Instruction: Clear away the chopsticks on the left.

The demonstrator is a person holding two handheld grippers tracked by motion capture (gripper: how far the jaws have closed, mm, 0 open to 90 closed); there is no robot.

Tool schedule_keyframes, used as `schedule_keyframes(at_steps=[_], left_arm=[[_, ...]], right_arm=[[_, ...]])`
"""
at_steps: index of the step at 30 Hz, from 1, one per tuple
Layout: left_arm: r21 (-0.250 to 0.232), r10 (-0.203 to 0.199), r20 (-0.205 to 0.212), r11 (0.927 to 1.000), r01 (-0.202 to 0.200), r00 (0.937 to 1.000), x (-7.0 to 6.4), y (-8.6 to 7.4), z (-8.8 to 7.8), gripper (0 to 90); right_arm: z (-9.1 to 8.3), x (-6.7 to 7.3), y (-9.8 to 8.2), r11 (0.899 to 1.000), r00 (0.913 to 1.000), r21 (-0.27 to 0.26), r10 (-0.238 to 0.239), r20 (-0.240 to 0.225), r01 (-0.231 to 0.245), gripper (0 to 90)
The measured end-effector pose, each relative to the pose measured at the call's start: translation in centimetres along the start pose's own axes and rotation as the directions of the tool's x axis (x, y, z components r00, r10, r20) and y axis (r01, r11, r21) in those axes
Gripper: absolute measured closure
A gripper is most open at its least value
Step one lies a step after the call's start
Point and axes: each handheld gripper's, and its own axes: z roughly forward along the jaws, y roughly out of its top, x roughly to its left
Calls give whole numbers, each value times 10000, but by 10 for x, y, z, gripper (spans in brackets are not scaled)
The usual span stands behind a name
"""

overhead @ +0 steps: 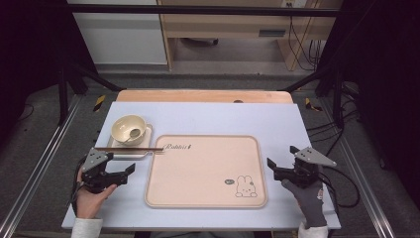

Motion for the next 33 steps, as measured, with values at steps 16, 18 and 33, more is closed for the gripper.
schedule_keyframes(at_steps=[16, 18, 33], left_arm=[[553, 70, -693, 9985, -32, 9976, 27, -1, 11, 178], [577, 109, -773, 9983, -64, 9970, 29, 0, 13, 182], [760, 9, -1228, 9971, 85, 9924, 44, -2, 39, 291]], right_arm=[[5, 5, 0, 9994, 9999, 298, -149, -54, 150, 85], [5, 5, 0, 9995, 9999, 302, -116, -22, 116, 86], [8, 7, -1, 9985, 9996, 476, -261, 116, 255, 90]])
